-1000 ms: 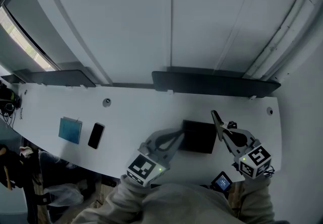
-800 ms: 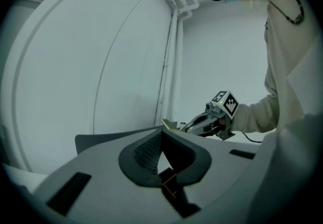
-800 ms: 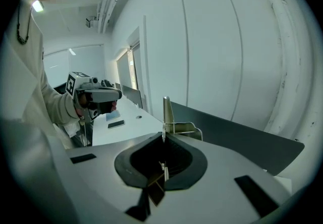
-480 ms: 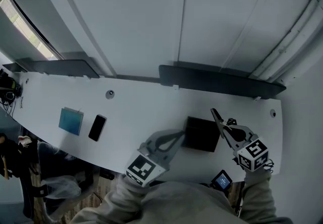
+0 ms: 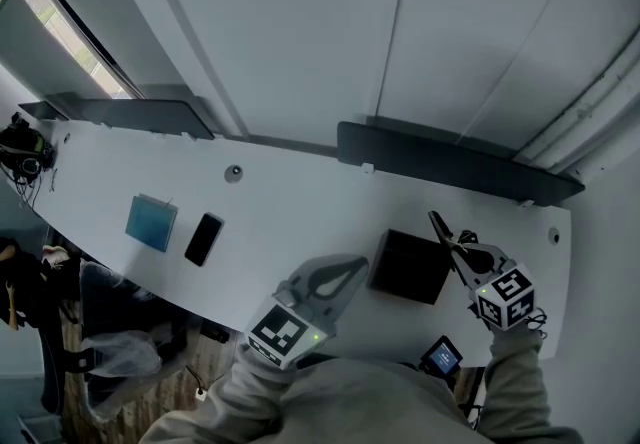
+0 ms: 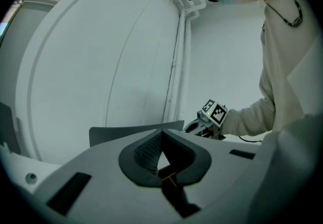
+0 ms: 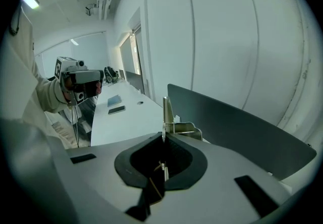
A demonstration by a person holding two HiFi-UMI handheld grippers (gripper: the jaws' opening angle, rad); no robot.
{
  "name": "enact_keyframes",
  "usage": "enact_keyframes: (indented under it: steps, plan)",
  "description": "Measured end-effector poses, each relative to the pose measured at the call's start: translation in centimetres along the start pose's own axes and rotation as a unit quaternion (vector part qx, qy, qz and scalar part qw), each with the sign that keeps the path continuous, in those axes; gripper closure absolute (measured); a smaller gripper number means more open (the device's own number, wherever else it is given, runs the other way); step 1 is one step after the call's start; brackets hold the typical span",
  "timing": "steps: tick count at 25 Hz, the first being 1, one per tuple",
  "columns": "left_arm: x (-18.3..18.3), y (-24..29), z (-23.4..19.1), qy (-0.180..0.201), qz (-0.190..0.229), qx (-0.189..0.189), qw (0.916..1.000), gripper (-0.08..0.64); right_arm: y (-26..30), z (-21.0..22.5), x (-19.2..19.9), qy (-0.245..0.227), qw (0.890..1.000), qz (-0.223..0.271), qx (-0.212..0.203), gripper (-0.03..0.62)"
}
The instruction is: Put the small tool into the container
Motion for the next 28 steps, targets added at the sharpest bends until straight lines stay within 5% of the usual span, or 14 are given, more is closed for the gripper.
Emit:
enact_keyframes:
  steps: [28]
  plan:
    - [3.5, -3.2, 0.0, -0.038, -0.015, -0.073, 0.9965, 0.565, 5.5, 0.2, 1.3, -0.077, 0.993, -0.077, -0.041, 0.571]
Point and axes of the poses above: the fingertips, and each gripper's own axes: y forward along the fingers, z to its right, x out of its underside, the point moved 7 cm from there along -y, backward along the fingers, and after that the axes turned 4 degrees about -z, right-handed, at the moved point
